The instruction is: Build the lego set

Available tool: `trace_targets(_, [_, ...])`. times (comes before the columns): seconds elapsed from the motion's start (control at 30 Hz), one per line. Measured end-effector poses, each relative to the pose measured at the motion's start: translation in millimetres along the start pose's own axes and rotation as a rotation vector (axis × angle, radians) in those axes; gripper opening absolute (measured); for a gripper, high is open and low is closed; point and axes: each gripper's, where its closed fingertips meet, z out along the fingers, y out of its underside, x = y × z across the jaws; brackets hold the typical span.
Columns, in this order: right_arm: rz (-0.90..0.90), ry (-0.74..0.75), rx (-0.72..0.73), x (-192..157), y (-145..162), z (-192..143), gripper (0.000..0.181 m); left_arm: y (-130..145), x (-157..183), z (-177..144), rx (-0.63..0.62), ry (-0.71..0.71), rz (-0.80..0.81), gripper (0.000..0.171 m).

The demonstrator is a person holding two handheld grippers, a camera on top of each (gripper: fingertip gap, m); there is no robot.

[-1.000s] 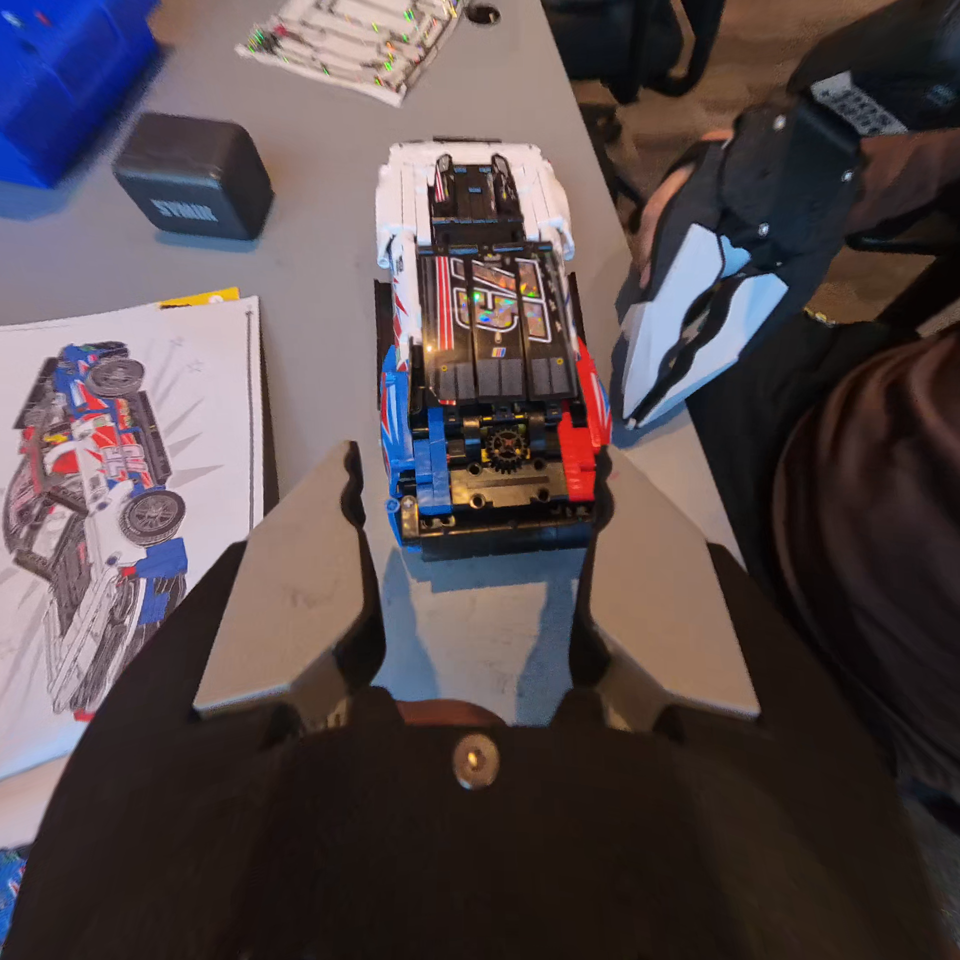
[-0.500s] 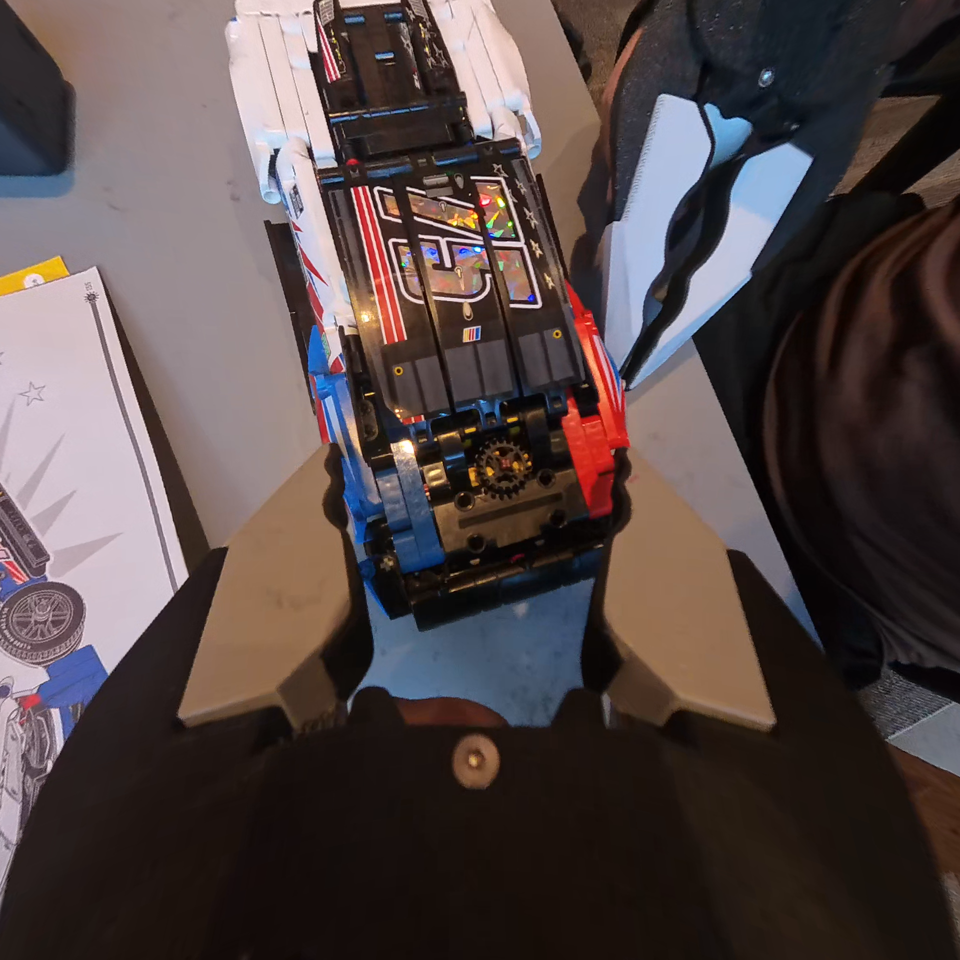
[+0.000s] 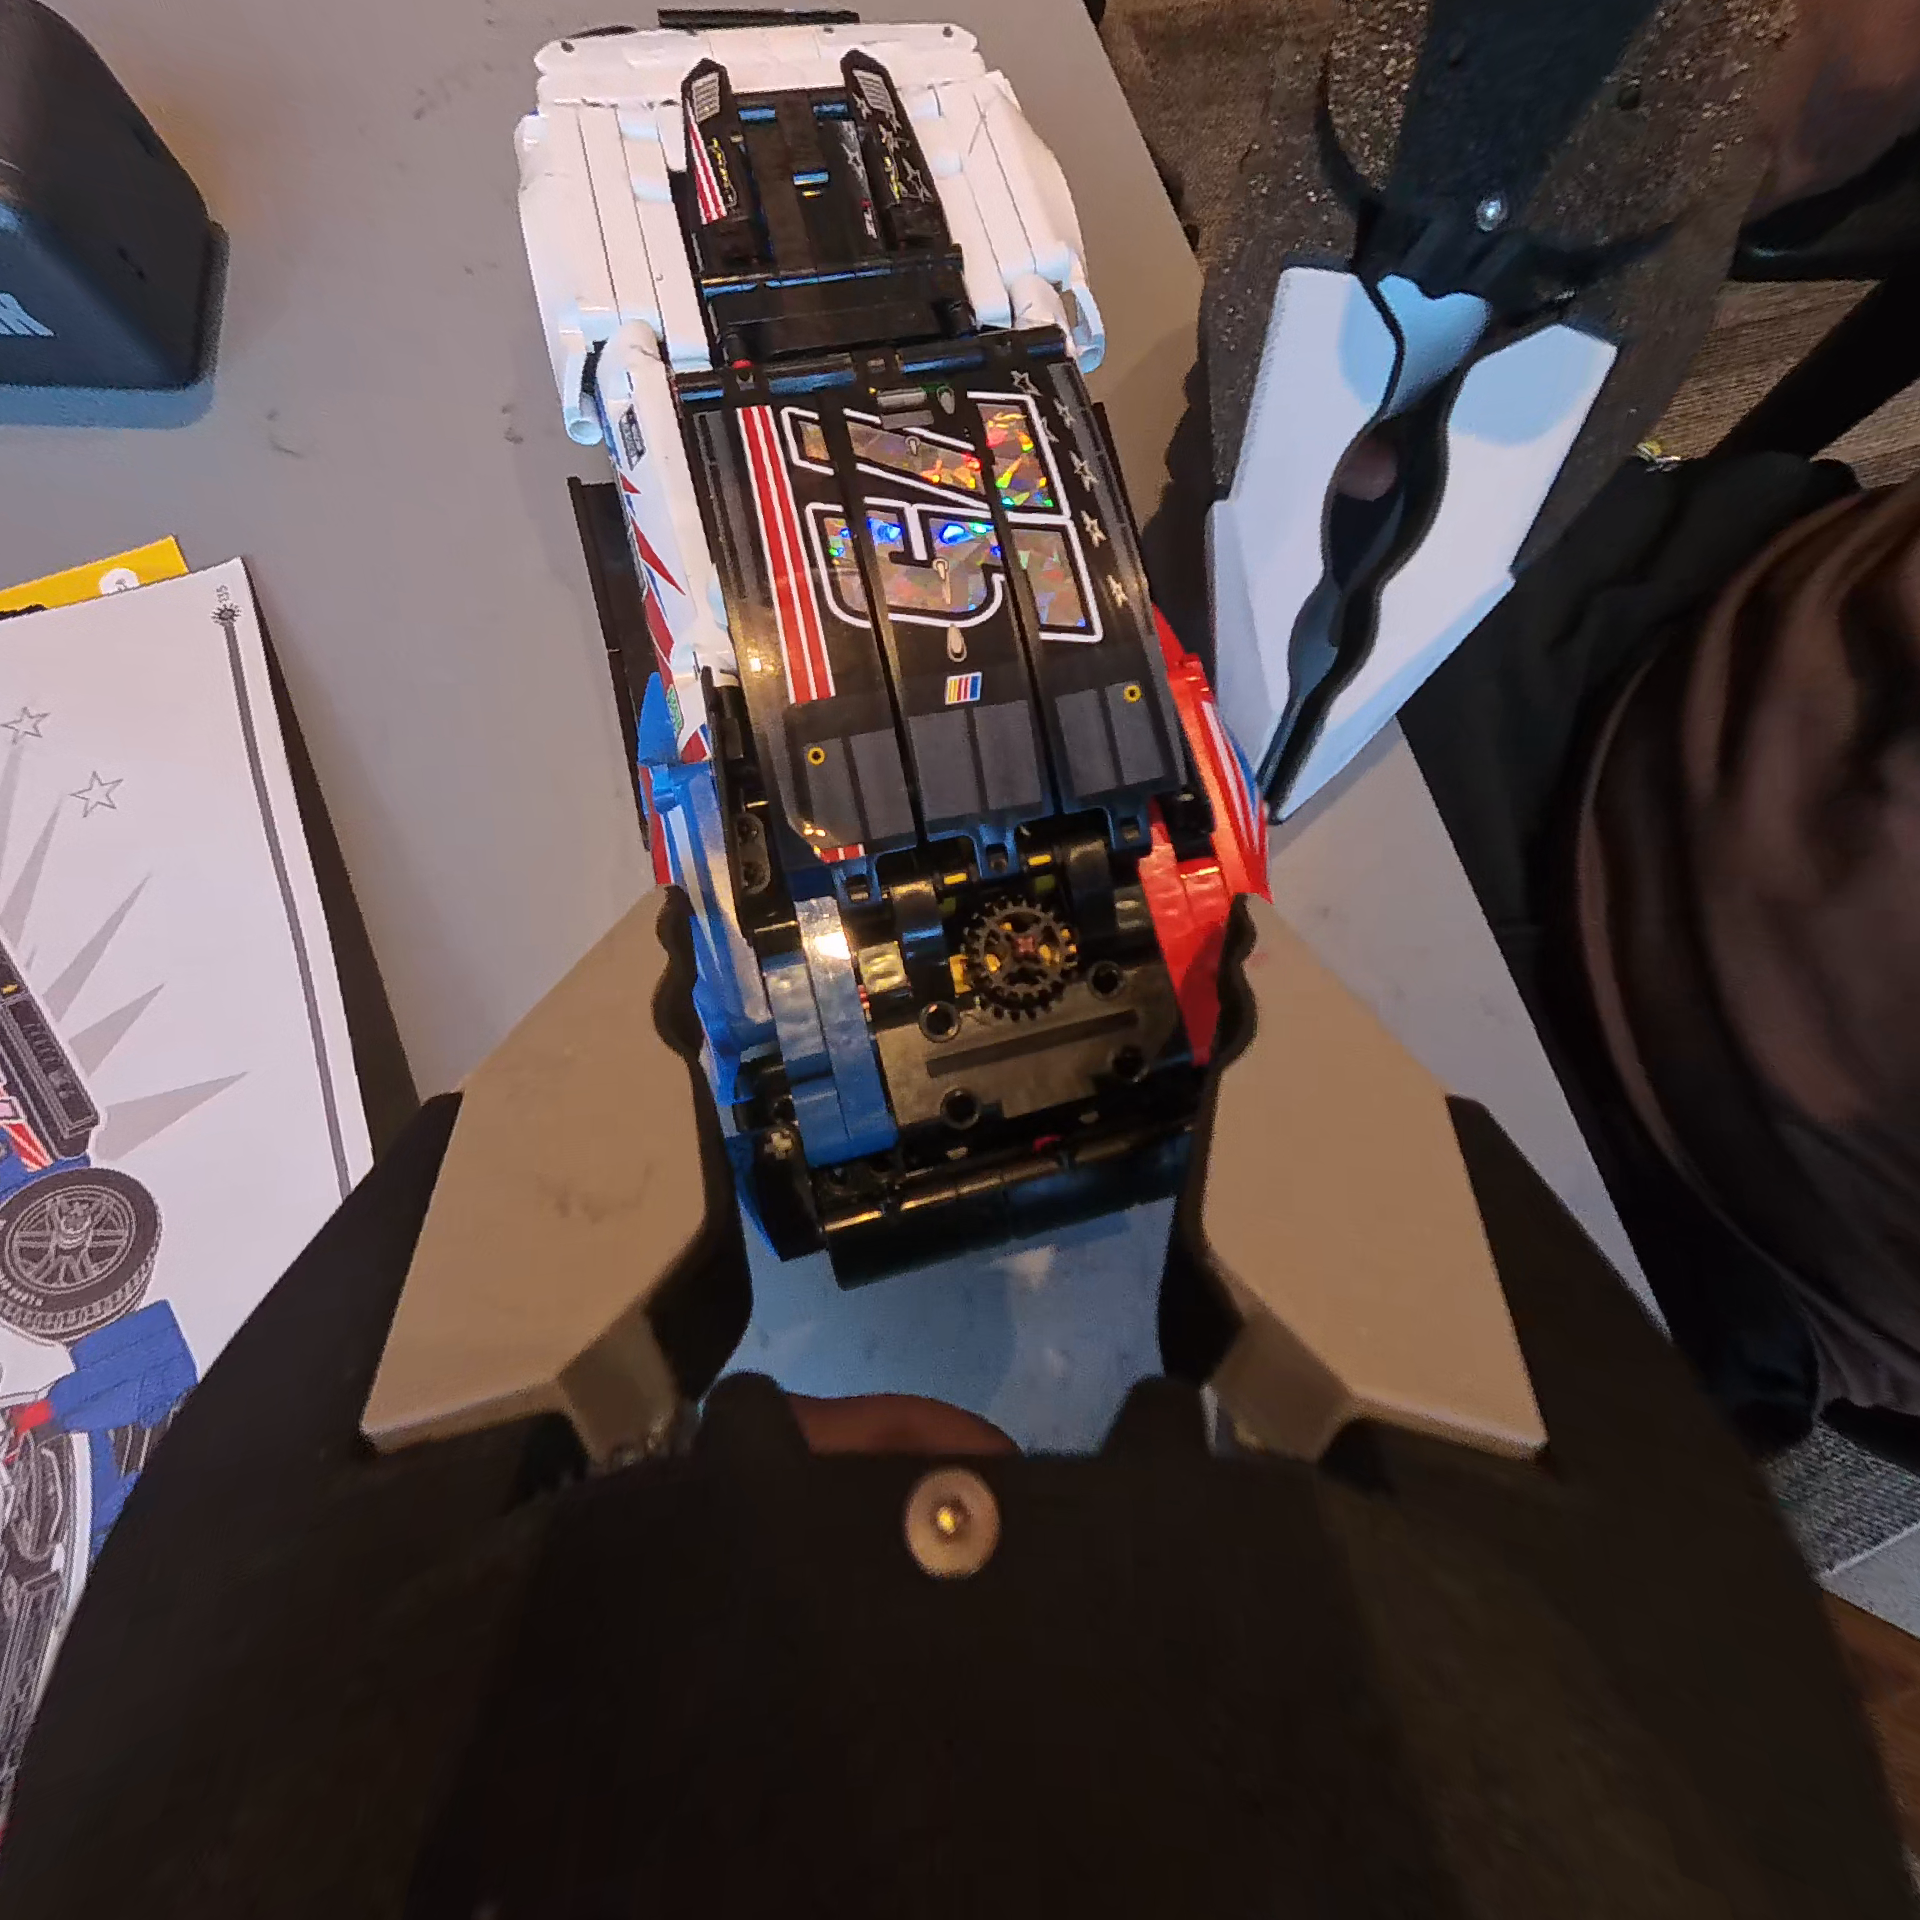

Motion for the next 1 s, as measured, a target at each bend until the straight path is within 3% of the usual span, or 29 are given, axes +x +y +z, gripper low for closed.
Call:
trace_targets(0.4, [-0.011,0.051,-0.004,1,1,2,0.000,3,-3,3,-0.030,-0.027,0.016,0.100])
trace_targets(0.57, [0.084,0.105,0.033,1,0,3,0.000,5,-4,2,-0.048,-0.039,0.001,0.099])
trace_targets(0.67, [0.168,0.076,0.083,-2,-5,0,0.000,4,-3,-6,-0.056,-0.081,0.016,0.088])
trace_targets(0.77, [0.371,-0.023,0.209,-5,-20,-14,0.000,-12,6,-30,0.030,-0.214,0.091,0.086])
trace_targets(0.87, [0.558,-0.151,0.304,-12,-27,-25,0.000,-29,53,-43,0.185,-0.265,0.248,0.061])
trace_targets(1.0, [0.468,-0.142,0.206,-14,-15,-28,0.000,-13,88,-22,0.171,-0.356,0.230,0.035])
